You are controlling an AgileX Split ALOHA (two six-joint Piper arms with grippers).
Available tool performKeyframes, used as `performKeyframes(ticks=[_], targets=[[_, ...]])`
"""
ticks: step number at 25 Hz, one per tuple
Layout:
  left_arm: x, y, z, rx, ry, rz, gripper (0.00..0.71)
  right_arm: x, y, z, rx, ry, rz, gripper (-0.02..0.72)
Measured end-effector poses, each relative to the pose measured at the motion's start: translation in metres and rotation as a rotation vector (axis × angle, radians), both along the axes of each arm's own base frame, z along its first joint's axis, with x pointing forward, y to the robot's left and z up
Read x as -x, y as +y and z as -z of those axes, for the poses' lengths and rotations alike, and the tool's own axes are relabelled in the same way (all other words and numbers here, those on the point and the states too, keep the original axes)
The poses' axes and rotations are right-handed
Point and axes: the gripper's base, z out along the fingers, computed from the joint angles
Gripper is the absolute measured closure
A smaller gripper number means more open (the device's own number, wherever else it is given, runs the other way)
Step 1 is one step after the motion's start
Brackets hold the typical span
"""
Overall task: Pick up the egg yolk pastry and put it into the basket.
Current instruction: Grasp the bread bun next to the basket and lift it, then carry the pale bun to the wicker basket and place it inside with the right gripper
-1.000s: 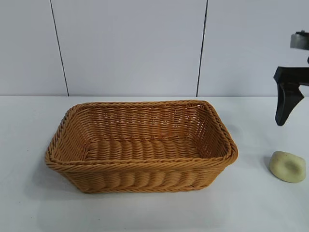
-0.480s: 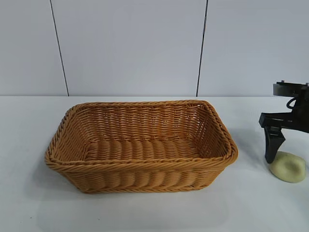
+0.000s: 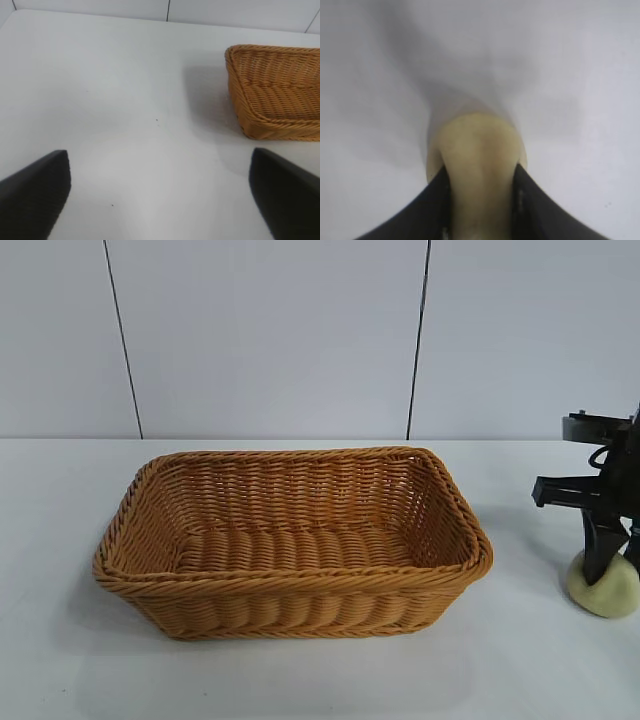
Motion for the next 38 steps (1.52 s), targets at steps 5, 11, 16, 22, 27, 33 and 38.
performKeyframes(ticks=[5,11,16,22,27,33,38], targets=[[0.0,0.0,0.0,0.0,0.001,0.0,0.015,-0.013,0.001,-0.066,-0.005,-0.105,-0.008,0.553],[0.0,0.0,0.0,0.0,0.001,0.0,0.015,-0.018,0.028,-0.086,-0.011,-0.141,-0.083,0.554],[0.0,0.0,0.0,0.0,0.001,0.0,0.015,-0.01,0.085,-0.087,-0.043,-0.149,-0.203,0.554],[0.0,0.0,0.0,0.0,0.001,0.0,0.015,0.01,0.162,-0.087,-0.087,-0.196,-0.345,0.554],[0.0,0.0,0.0,0.0,0.001,0.0,0.015,0.025,0.218,-0.075,-0.123,-0.217,-0.447,0.554],[0.0,0.0,0.0,0.0,0.003,0.0,0.015,0.012,0.257,-0.038,-0.133,-0.204,-0.485,0.554],[0.0,0.0,0.0,0.001,0.003,0.001,0.015,0.001,0.264,0.001,-0.105,-0.145,-0.479,0.554]])
